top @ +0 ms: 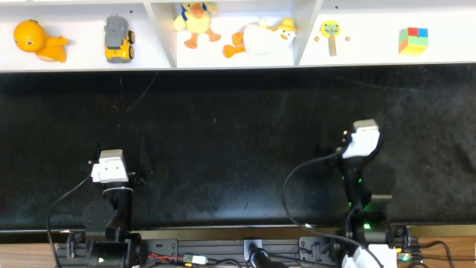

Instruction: Store Toys

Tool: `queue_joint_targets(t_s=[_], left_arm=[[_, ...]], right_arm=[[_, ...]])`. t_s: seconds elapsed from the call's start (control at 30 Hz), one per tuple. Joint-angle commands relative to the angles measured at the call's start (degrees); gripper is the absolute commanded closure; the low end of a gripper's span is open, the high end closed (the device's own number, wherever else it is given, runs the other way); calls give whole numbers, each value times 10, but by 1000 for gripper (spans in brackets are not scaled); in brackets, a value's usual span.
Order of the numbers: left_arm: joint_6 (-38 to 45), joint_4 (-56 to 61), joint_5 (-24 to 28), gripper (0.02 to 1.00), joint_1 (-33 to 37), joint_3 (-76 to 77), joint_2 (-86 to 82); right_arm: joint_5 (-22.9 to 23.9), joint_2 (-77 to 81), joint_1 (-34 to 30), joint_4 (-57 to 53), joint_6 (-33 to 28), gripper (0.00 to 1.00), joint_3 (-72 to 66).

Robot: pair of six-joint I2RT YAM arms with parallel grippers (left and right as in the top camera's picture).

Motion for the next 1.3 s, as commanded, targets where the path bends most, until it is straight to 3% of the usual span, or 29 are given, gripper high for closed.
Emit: queue_joint_targets(t_s=[0.03, 0.57, 1.1, 1.3], left_arm=[[9, 1, 2, 20, 4, -2, -5], [9, 1, 2, 20, 4, -2, -5], [9, 1, 2, 20, 4, -2, -5], [9, 1, 2, 20, 4, -2, -5]], right_arm=[[6, -51, 12, 3, 51, 5, -49], [-18, -169, 9, -148, 36, 5, -63], [-17, -293, 8, -148, 37, 7, -62], [-20, -322, -67, -141, 37, 5, -63]])
